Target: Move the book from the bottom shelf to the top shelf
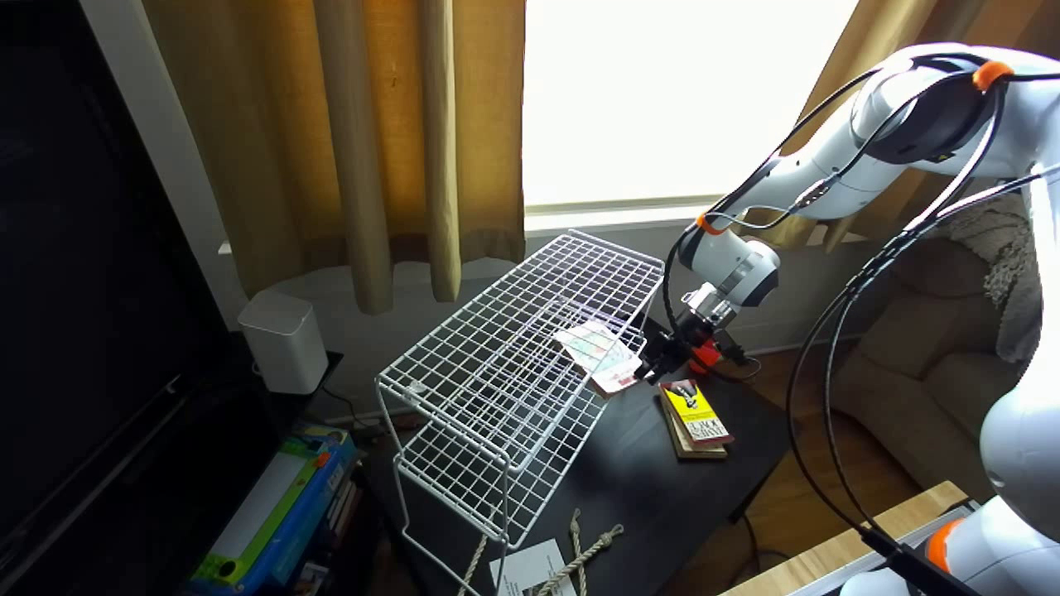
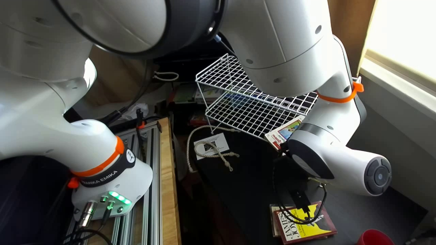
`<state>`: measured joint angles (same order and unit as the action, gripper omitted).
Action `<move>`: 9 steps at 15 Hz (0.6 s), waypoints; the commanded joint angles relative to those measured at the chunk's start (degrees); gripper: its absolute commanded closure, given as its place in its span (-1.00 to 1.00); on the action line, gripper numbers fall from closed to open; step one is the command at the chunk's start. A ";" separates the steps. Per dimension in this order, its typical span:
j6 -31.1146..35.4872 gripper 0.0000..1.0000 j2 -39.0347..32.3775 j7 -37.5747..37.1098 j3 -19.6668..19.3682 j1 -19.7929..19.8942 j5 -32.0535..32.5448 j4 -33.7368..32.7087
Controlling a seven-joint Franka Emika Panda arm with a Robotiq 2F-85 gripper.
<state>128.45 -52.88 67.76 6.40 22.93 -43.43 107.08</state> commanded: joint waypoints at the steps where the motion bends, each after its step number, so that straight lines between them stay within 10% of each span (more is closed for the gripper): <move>1: -2.01 0.28 -2.11 2.02 0.25 1.06 -1.15 -2.02; 6: -4.75 0.94 -1.17 3.31 -0.18 1.88 -1.54 -1.98; 9: -7.33 0.92 -0.62 4.25 -0.53 2.25 -2.28 -2.17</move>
<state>122.79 -53.43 69.87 6.28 24.45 -44.06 105.15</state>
